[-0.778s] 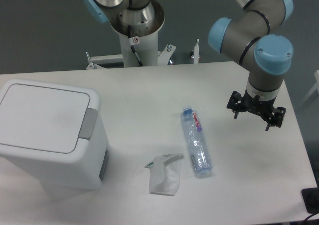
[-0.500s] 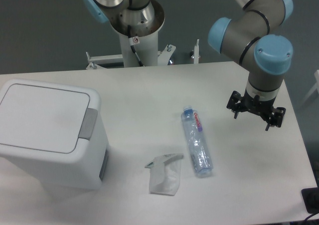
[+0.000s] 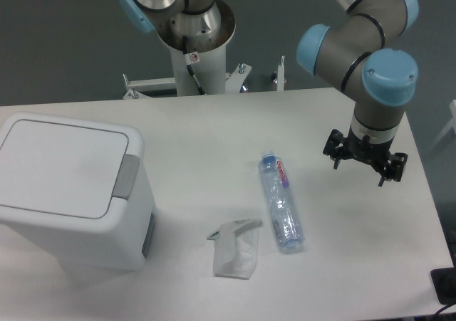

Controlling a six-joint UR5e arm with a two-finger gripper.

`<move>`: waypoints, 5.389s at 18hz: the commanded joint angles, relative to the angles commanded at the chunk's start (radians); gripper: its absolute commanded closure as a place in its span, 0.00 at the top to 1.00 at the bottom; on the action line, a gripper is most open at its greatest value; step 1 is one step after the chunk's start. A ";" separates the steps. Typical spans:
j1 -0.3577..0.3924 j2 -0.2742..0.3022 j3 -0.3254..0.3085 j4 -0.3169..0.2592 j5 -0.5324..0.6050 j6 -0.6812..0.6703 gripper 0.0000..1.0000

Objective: Open the trash can

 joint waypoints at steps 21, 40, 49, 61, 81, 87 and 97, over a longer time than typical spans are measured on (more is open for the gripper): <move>-0.118 0.071 0.034 0.015 -0.544 -0.635 1.00; -0.293 0.206 -0.024 0.021 -0.652 -0.789 1.00; -0.308 0.219 -0.060 0.061 -0.646 -0.789 1.00; -0.325 0.209 -0.075 0.072 -0.643 -0.784 1.00; -0.328 0.209 -0.068 0.110 -0.641 -0.784 1.00; -0.278 0.207 -0.037 0.130 -0.641 -0.772 1.00; -0.045 0.123 -0.026 0.127 -0.606 -0.563 1.00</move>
